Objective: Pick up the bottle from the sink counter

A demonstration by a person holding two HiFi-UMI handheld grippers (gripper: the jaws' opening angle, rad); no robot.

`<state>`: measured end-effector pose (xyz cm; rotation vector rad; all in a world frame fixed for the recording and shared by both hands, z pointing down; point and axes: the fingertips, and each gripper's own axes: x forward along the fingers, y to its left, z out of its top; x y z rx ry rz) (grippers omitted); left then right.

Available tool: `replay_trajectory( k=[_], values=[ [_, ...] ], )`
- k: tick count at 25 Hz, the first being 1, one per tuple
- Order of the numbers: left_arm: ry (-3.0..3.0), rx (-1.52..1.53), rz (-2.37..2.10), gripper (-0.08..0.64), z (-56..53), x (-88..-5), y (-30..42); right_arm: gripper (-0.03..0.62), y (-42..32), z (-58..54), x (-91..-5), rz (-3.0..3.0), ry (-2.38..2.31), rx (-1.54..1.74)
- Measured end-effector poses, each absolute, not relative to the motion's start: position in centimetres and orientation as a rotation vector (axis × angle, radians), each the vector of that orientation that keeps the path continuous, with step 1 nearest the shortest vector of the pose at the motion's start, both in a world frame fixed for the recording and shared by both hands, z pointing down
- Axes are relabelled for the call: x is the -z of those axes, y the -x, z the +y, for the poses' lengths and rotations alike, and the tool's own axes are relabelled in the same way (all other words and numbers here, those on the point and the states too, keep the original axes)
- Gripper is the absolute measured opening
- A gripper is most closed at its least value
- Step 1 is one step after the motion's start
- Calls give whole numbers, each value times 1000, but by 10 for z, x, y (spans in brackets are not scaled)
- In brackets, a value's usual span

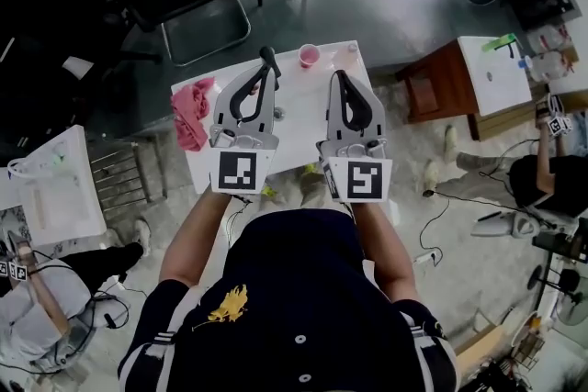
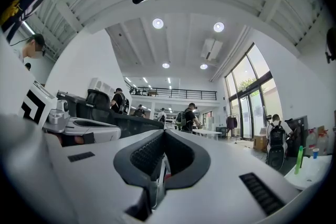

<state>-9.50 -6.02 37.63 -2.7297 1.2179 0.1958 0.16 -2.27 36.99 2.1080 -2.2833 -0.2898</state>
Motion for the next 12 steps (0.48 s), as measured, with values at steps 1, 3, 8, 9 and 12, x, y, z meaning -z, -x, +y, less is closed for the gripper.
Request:
replay_trajectory(
  k=[1,3,8,9,12],
  values=[
    [2723,-192,1216,17,-62,-376,91,26,-4,-26,-369,-2294,-2107,284],
    [2718,-179,1212,17,-67,-376,84,26,-9,-34,-368,-2319,-2105,275],
    [2713,-160,1258,18,-87,-375,77,26,-14,-60,-361,-2369,-2073,287],
    [2708,-159,1263,18,-91,-373,75,26,-14,-65,-357,-2384,-2078,288],
    [2696,-158,1266,17,-101,-368,71,26,-19,-75,-349,-2400,-2089,289]
  ],
)
